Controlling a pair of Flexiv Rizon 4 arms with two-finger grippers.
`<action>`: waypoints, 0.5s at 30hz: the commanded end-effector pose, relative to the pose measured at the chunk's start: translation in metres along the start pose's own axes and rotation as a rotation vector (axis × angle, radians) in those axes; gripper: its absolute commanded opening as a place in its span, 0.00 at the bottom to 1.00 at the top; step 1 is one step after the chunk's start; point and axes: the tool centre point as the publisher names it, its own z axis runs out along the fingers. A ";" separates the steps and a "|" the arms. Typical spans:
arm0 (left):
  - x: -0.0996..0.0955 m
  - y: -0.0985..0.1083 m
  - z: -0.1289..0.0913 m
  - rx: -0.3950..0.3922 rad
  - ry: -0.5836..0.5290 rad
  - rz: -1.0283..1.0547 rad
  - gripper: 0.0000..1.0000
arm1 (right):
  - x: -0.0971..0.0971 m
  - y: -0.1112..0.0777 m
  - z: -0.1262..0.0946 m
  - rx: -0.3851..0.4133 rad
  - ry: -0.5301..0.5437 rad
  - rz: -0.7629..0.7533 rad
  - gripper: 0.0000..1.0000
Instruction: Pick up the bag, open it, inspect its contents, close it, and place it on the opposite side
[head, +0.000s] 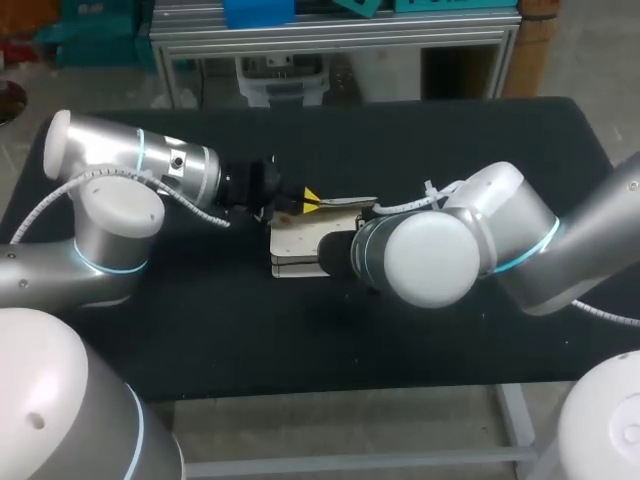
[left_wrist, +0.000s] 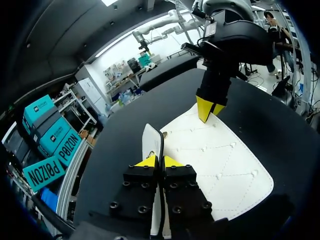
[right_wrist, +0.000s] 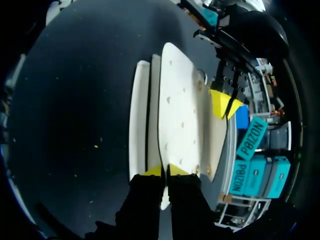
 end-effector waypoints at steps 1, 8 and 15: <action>0.030 -0.002 -0.008 0.008 -0.011 0.059 0.00 | 0.004 -0.001 0.002 -0.010 -0.446 0.001 0.00; 0.059 -0.005 -0.007 0.014 0.001 0.105 0.00 | 0.004 -0.001 0.002 -0.010 -0.446 0.001 0.00; 0.064 -0.004 0.004 -0.007 0.010 0.120 0.00 | 0.004 -0.001 0.002 -0.010 -0.446 0.001 0.00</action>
